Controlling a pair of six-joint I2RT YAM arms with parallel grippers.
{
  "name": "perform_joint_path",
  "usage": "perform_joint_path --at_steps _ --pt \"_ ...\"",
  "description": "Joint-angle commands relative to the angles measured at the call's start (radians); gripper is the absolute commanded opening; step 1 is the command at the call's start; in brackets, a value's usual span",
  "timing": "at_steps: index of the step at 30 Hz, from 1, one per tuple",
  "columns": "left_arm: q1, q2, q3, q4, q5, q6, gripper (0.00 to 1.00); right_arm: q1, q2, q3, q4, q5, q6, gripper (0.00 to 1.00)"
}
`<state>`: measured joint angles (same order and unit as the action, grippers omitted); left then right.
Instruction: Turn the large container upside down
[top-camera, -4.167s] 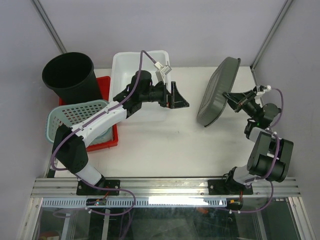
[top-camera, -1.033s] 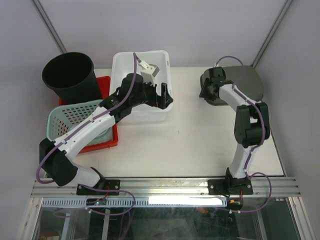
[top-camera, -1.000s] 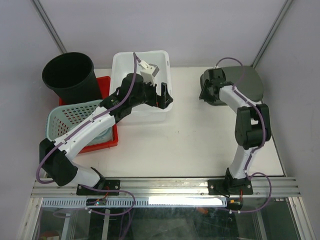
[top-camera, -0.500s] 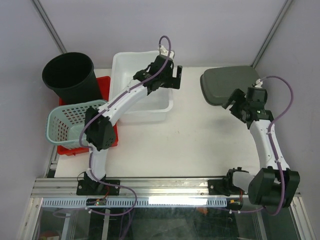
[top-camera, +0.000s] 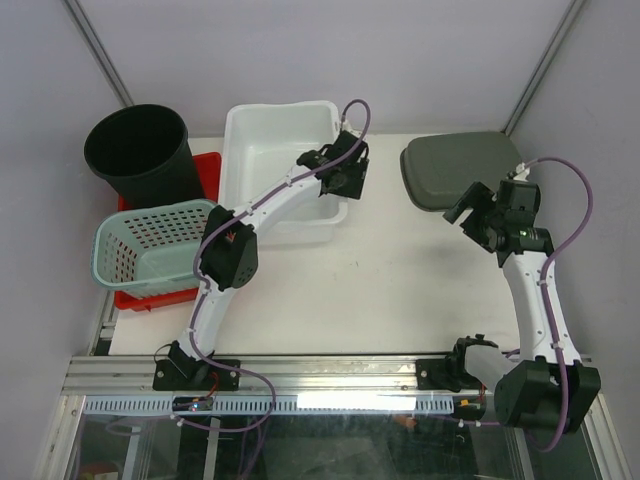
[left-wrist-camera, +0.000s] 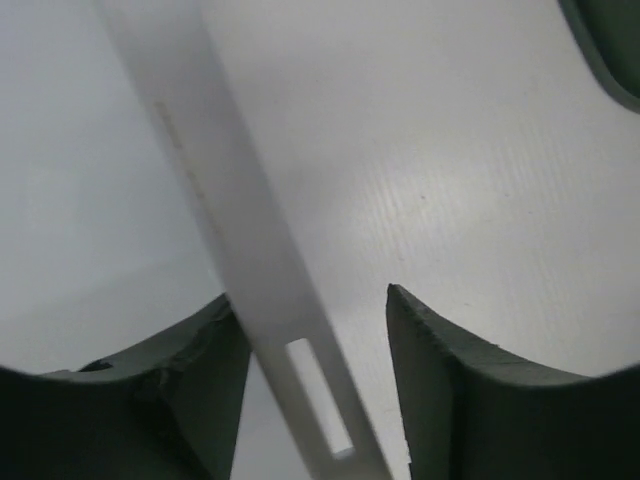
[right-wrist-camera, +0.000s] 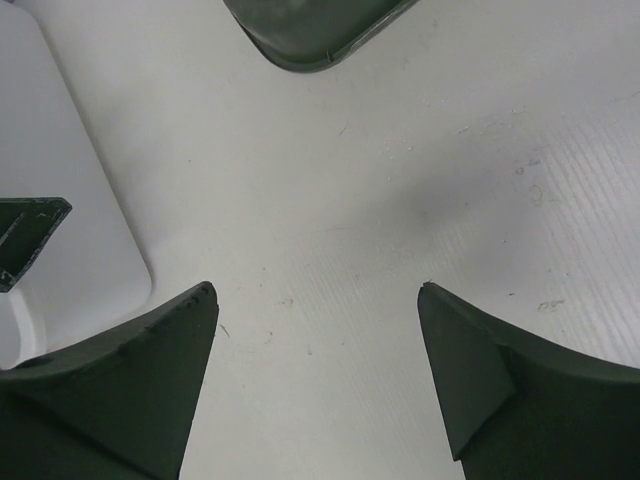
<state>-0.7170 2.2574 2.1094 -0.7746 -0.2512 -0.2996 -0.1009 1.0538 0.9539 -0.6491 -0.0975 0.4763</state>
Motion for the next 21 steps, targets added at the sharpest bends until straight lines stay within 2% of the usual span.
perform_joint_path --at_steps 1,4,10,19,21 --pt "-0.084 -0.067 0.07 0.046 0.131 -0.001 0.45 -0.011 -0.041 0.057 -0.001 0.008 -0.009 0.85" --pt "-0.111 -0.094 0.075 0.046 0.166 -0.028 0.27 -0.014 -0.039 0.077 -0.001 0.001 -0.004 0.85" --pt "-0.114 -0.162 0.052 0.045 0.247 -0.069 0.02 -0.015 -0.03 0.089 0.007 -0.026 0.0 0.85" --pt "-0.111 -0.351 0.064 -0.003 0.314 -0.144 0.0 -0.015 -0.04 0.095 0.011 -0.03 0.002 0.85" --pt "-0.097 -0.388 0.061 -0.018 0.367 -0.173 0.0 -0.016 -0.051 0.103 0.009 -0.014 0.003 0.85"
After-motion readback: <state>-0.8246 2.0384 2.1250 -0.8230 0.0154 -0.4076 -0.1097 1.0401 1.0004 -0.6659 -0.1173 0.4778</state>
